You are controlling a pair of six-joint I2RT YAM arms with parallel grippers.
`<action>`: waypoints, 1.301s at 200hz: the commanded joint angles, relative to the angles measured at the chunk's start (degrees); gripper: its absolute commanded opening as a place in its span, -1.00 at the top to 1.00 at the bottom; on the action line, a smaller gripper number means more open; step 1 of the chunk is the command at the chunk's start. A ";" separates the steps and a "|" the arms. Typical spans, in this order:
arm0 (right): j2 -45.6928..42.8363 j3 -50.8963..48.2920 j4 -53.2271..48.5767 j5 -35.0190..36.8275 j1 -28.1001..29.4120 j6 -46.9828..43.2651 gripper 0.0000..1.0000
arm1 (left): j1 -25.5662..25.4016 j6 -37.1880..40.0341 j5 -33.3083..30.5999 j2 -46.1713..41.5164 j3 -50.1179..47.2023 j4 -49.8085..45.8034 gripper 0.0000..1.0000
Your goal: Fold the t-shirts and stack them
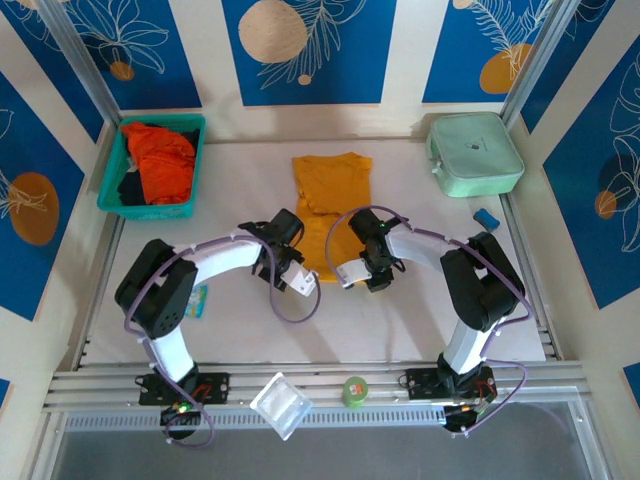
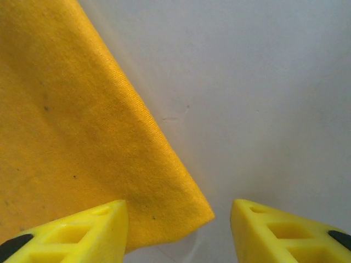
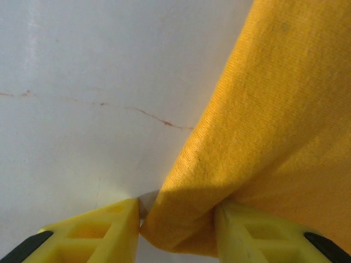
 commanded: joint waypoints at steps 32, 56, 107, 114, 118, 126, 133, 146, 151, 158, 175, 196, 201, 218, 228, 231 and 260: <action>2.43 -0.78 0.45 -2.51 -0.06 0.97 0.22 | -0.13 2.92 -0.57 4.59 3.67 -5.38 -0.05; 2.82 -0.69 0.53 -2.73 0.02 1.28 0.22 | -0.13 3.15 -1.72 7.83 5.42 -5.84 -0.01; 4.13 -0.69 0.53 -3.61 -0.06 2.14 0.31 | -0.20 1.59 -5.15 14.30 8.37 -2.24 0.31; 4.38 -0.52 0.44 -3.61 -0.06 2.10 0.33 | -0.24 1.50 -5.26 14.59 8.18 -1.42 0.35; 4.48 -0.39 0.42 -3.61 -0.12 2.12 0.34 | -0.27 1.48 -5.34 14.72 8.01 -0.96 0.37; 4.66 -0.10 0.27 -3.69 -0.15 2.27 0.38 | -0.23 1.57 -5.57 14.74 7.67 -0.05 0.40; 4.84 0.16 0.09 -3.78 -0.15 2.33 0.44 | -0.25 1.61 -5.76 14.68 7.41 0.59 0.47; 4.95 0.52 -0.09 -3.95 -0.26 2.52 0.54 | -0.24 1.35 -6.05 14.69 7.36 0.92 0.70; 4.98 0.52 -0.09 -4.03 -0.26 2.58 0.61 | -0.21 1.03 -6.16 14.59 7.28 1.20 0.85; 4.78 0.40 -0.11 -4.27 -0.24 2.60 0.72 | -0.27 0.43 -6.31 14.43 7.12 1.99 1.00; 4.13 -0.06 0.17 -4.73 -0.24 2.63 1.00 | -0.24 -0.19 -6.36 13.44 6.77 2.16 1.00; 2.67 -0.58 -0.04 -5.30 -0.19 2.67 1.00 | -0.26 -0.65 -6.49 11.14 5.80 1.88 1.00; 2.13 -0.60 -0.09 -5.49 -0.24 2.76 1.00 | -0.22 -0.99 -6.50 10.35 5.49 2.03 1.00; -0.10 -0.85 -0.18 -6.17 -0.37 3.65 1.00 | -0.19 -2.40 -6.08 7.17 4.72 2.20 1.00; -1.99 -1.16 -0.37 -6.84 -0.50 4.35 1.00 | -0.28 -2.88 -5.51 5.08 4.23 1.46 1.00; -2.57 -1.39 -0.35 -6.92 -0.50 4.42 1.00 | -0.26 -3.01 -5.37 4.38 4.03 1.26 1.00; -9.40 -4.82 0.56 -7.20 -0.09 6.87 1.00 | -0.20 -5.64 -3.99 -2.66 1.71 0.33 1.00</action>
